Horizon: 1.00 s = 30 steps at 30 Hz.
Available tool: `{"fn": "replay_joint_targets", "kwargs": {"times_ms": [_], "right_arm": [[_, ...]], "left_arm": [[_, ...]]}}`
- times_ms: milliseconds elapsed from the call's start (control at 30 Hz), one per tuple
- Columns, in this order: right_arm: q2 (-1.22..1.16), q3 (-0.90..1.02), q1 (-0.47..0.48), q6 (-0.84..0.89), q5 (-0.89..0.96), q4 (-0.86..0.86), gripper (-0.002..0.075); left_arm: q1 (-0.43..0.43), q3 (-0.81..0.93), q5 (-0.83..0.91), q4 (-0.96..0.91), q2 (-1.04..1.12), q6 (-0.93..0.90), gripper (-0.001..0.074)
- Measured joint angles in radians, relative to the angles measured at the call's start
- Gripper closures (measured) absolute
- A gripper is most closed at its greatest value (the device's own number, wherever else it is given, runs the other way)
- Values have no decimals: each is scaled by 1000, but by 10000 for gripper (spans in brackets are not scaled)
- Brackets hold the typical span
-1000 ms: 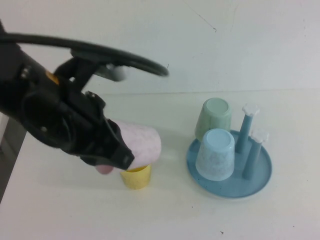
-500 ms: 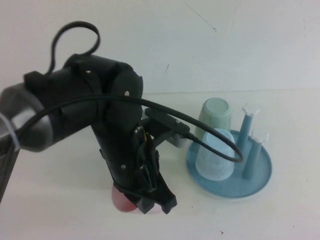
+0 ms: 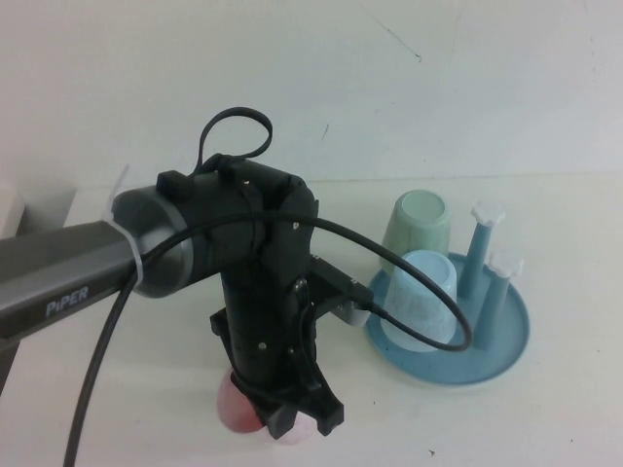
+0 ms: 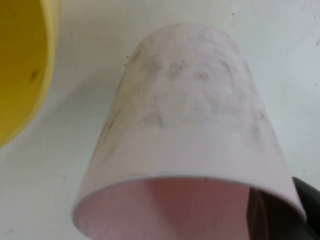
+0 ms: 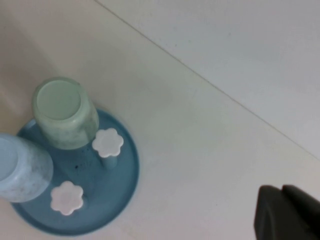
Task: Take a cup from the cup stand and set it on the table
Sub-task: Place the cup on the table
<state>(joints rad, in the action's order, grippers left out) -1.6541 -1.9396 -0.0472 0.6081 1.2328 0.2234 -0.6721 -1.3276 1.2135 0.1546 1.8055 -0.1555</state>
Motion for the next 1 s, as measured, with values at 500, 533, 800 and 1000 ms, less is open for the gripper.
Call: {"fn": "replay_joint_targets", "kwargs": {"times_ms": [500,533,800,1000], "right_arm": [[0,1,0,2,0,6,727],[0,1,0,2,0,6,727],[0,1,0,2,0,6,727],[0,1,0,2,0,6,727]], "left_arm": [[0,-2,-5,18,2,-27,467],[0,-2,-11,26,2,-27,459],[0,-2,-64,96,-34,-56,445],[0,-2,-64,133,-120,-77,446]]}}
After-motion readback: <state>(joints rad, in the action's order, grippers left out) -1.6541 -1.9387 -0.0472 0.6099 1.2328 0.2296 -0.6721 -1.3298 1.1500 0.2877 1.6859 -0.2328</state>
